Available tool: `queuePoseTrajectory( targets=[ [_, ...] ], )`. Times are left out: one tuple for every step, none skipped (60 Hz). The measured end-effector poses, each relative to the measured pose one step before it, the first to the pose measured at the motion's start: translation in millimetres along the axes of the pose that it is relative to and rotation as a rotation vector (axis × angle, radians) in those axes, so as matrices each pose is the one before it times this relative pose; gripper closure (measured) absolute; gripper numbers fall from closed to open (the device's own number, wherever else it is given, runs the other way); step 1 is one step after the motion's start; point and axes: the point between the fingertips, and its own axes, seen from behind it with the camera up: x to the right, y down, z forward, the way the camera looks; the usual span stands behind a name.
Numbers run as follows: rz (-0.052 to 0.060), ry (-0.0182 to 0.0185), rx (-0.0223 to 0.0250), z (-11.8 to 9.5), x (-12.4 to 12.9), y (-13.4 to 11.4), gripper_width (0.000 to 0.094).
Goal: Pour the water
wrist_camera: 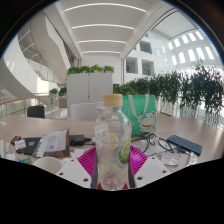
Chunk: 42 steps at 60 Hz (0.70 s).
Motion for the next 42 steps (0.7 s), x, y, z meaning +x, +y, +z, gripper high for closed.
queuePoseTrajectory(
  targets=[
    [-0.0023, 0.00658, -0.00427, 1.81, 1.38, 4.98, 0.0507],
    [-0.0024, 0.00552, -0.00457, 1.54, 1.19, 4.22, 0.0507],
    [-0.0028, 0.00343, -0.00674, 0.45, 1.03, 10.27, 0.0506],
    [0.0004, 0.00306, -0.01190, -0.52, -1.24, 1.12, 0.0495],
    [0.0008, 0.00235, -0.01264, 1.16, 0.46, 7.27, 0.0492],
    [0.0025, 0.00190, -0.01627, 0.98, 0.37, 8.66, 0.0487],
    [0.0022, 0.00392, -0.00622, 0.64, -0.18, 0.03, 0.0483],
    [0.0049, 0.00038, 0.04627, -0.77, -0.56, -9.09, 0.0483],
    [0.0034, -0.00245, 0.00191, 0.66, 2.53, 10.91, 0.0483],
    [0.0007, 0.00151, 0.01018, -3.60, 0.60, 0.19, 0.0483],
    [-0.0014, -0.00019, 0.01685, -1.64, 0.09, -2.57, 0.0485],
    [-0.0015, -0.00113, -0.01069, -1.72, -2.37, -2.95, 0.0483],
    [0.0004, 0.00037, 0.00436, -1.76, 0.10, -0.59, 0.0476],
    [0.0018, 0.00042, 0.00326, -0.97, 0.34, 0.21, 0.0484],
    [0.0033, -0.00048, -0.00005, -0.87, -0.31, 0.35, 0.0482],
    [0.0040, 0.00011, 0.00386, -0.26, 0.18, -1.06, 0.0483],
    [0.0018, -0.00011, -0.00055, 2.14, 1.22, -0.75, 0.0482],
    [0.0015, -0.00072, -0.00199, -0.14, -0.02, -0.07, 0.0483],
    [0.0004, -0.00015, -0.00273, 0.12, -0.25, -0.22, 0.0471],
    [-0.0004, 0.00079, -0.00508, -0.02, 0.26, 0.13, 0.0462],
    [0.0000, 0.00122, -0.00526, -0.17, 0.11, -0.23, 0.0447],
    [0.0012, 0.00273, -0.00712, -0.60, 0.55, 0.44, 0.0434],
    [0.0027, 0.00552, -0.00940, -2.03, -0.01, 0.20, 0.0418],
    [0.0015, 0.00547, -0.01295, -1.28, 0.83, 1.14, 0.0390],
    [0.0014, 0.00568, -0.01648, -2.14, 0.65, 1.43, 0.0364],
    [0.0011, 0.00565, -0.02777, -3.23, 0.87, 4.41, 0.0329],
    [0.0017, 0.00740, -0.03261, -3.78, 1.46, 5.12, 0.0292],
    [0.0026, 0.00374, -0.02486, -2.72, 0.50, 3.81, 0.0241],
    [0.0046, -0.00024, -0.02103, -7.49, -2.08, 3.68, 0.0189],
    [0.0056, -0.00541, -0.01263, -7.24, -2.36, 0.88, 0.0137],
    [0.0063, -0.00628, -0.00682, -8.46, -2.73, -0.31, 0.0094],
    [0.0063, -0.00413, -0.00459, -9.78, -2.47, -0.66, 0.0081],
    [0.0034, -0.00338, -0.00367, -6.40, -0.61, 0.30, 0.0088],
    [0.0028, -0.00377, 0.00079, -10.44, -2.06, -1.67, 0.0096],
    [0.0013, -0.00162, -0.00106, -7.56, -1.15, 3.46, 0.0101],
    [0.0015, 0.00104, -0.00274, -11.49, -1.54, -0.58, 0.0101],
    [0.0001, 0.00479, -0.00371, -11.98, -0.70, -0.02, 0.0100],
    [-0.0010, 0.00639, -0.00410, -11.92, -0.73, 0.11, 0.0096],
    [-0.0011, 0.00682, -0.00400, -12.30, -0.89, 0.04, 0.0096],
    [-0.0012, 0.00558, -0.00361, -11.01, -1.59, -3.05, 0.0095],
    [-0.0015, 0.00499, -0.00193, -14.80, -4.94, -0.92, 0.0096],
    [-0.0029, 0.00322, -0.00056, -12.71, -2.19, -0.26, 0.0096]
  ],
)
